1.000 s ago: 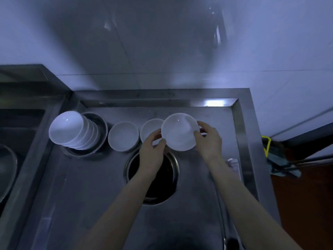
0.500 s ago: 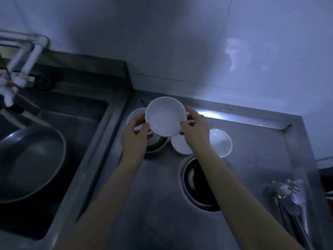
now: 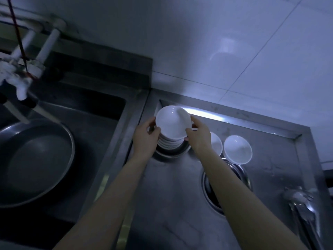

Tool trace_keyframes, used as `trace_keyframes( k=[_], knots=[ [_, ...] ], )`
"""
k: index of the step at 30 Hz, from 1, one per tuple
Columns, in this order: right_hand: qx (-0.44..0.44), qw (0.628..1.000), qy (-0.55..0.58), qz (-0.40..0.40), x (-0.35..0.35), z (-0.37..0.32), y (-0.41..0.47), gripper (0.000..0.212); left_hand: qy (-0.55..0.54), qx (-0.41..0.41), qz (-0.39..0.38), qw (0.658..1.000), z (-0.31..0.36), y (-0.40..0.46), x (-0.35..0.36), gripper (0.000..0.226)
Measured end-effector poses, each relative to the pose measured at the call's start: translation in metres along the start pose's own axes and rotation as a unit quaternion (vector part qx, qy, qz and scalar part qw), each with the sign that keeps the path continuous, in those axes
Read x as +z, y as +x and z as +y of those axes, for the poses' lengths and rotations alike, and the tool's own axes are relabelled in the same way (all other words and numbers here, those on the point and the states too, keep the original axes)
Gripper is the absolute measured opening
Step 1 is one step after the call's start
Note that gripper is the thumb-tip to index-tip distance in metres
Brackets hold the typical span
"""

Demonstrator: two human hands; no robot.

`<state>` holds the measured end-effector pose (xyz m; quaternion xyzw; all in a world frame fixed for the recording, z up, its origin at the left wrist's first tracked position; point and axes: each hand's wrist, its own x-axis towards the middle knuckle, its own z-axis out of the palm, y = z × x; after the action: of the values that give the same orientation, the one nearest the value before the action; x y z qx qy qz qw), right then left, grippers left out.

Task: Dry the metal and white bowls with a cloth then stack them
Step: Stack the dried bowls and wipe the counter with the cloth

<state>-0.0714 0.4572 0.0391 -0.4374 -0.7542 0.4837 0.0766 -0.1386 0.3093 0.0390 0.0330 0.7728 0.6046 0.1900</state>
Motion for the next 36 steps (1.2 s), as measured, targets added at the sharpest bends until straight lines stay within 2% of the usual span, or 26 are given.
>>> trace_keyframes(
  k=[9,17,20,21,23,25,27,29,32,34,36],
  knots=[
    [0.020,1.000,-0.021,-0.005,0.001,0.001,0.005,0.055,0.036,0.000,0.007,0.999,0.000,0.002,-0.003,0.032],
    [-0.017,0.999,-0.015,-0.023,-0.004,0.001,0.003,0.049,0.051,-0.005,0.020,0.999,-0.004,0.002,0.004,0.025],
    [-0.031,0.998,0.020,-0.048,-0.013,0.004,0.000,0.043,0.061,-0.012,0.058,0.996,-0.005,-0.002,0.009,0.028],
    [-0.029,0.998,0.034,-0.053,-0.019,0.008,-0.001,0.044,0.068,0.006,0.091,0.993,-0.004,-0.009,0.013,0.029],
    [-0.028,0.998,0.048,-0.044,-0.037,0.025,-0.003,0.045,0.096,0.114,0.142,0.979,0.002,-0.030,0.029,0.026],
    [-0.030,0.998,0.050,-0.017,-0.064,0.049,-0.004,0.044,0.142,0.226,0.106,0.958,0.005,-0.059,0.060,0.023],
    [-0.013,0.999,0.050,0.009,-0.097,0.081,-0.002,0.041,0.151,0.249,0.033,0.956,0.002,-0.083,0.104,0.022],
    [0.013,0.998,0.042,0.037,-0.136,0.114,0.001,0.039,0.141,0.186,-0.032,0.972,-0.004,-0.098,0.153,0.023],
    [0.045,0.997,-0.001,0.070,-0.188,0.160,0.011,0.038,0.121,0.007,-0.110,0.986,-0.023,-0.112,0.218,0.024],
    [0.061,0.996,-0.015,0.066,-0.210,0.183,0.022,0.040,0.103,-0.079,-0.127,0.983,-0.030,-0.120,0.249,0.023],
    [0.071,0.996,-0.017,0.042,-0.219,0.199,0.033,0.043,0.106,-0.124,-0.126,0.978,-0.031,-0.123,0.271,0.032]
  ],
)
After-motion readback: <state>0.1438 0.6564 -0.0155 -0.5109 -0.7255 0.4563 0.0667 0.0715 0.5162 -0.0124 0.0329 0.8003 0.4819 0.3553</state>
